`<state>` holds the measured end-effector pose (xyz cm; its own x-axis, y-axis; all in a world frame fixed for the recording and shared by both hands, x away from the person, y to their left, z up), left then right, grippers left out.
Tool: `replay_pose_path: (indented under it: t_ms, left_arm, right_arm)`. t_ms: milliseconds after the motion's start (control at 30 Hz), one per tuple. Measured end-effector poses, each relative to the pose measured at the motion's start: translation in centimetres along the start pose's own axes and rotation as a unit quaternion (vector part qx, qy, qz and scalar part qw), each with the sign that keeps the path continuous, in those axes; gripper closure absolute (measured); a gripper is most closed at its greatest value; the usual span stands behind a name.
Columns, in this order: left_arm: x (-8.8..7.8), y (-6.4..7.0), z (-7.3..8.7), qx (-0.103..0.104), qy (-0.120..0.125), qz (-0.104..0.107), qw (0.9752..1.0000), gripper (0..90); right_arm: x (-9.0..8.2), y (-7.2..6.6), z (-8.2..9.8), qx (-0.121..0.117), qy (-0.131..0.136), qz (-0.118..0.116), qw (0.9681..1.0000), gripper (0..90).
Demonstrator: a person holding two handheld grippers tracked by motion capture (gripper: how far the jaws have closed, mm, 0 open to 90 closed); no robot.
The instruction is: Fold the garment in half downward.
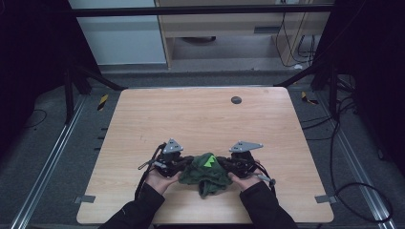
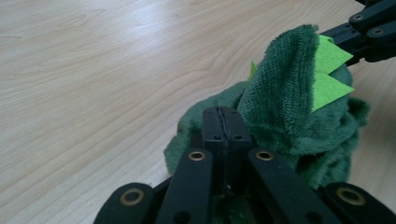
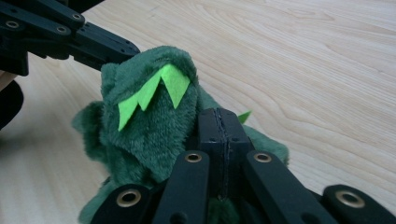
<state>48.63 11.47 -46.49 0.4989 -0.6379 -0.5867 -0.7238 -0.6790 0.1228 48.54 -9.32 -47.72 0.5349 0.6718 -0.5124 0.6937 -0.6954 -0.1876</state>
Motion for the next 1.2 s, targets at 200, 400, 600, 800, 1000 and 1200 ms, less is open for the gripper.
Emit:
replay_pose_path:
  t_ms: [200,400,600,800,1000,1200]
  left_arm:
    - [-0.8,1.1,0.4,0.006,-0.001,0.013,0.9999,90.0]
    - [-1.6,2.4,0.8,0.018,-0.006,0.022,0.9996,89.9]
    - [-2.2,3.2,1.8,0.025,-0.015,0.032,0.9990,89.9]
    - [-2.7,3.5,2.8,0.020,-0.023,0.035,0.9989,90.0]
    - [-2.8,3.8,3.4,0.018,-0.027,0.038,0.9987,89.9]
    - [-2.5,4.4,4.4,0.026,-0.042,0.042,0.9979,90.0]
  right_arm:
    - [-0.6,-0.9,0.1,-0.004,0.003,-0.011,0.9999,89.5]
    - [-1.8,-1.6,0.6,-0.009,0.007,-0.022,0.9997,89.0]
    - [-2.3,-2.2,1.1,-0.007,0.006,-0.029,0.9995,88.7]
    - [-2.8,-2.7,1.9,-0.006,0.001,-0.036,0.9993,88.5]
    - [-3.0,-3.3,2.9,-0.006,-0.010,-0.045,0.9989,88.4]
    - [-3.2,-3.8,3.9,-0.008,-0.024,-0.051,0.9984,88.3]
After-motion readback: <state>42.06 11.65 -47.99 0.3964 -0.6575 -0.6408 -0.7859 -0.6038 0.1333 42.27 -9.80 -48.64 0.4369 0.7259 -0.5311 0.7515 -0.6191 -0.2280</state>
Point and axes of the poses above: each handheld gripper's, and its own axes: x roughly forward along the jaws, z roughly out of its underside, y roughly to its right, the point moved 4 cm from there along x, roughly forward along the jaws, and after that the axes turned 3 degrees about y, right-handed, at the moved point
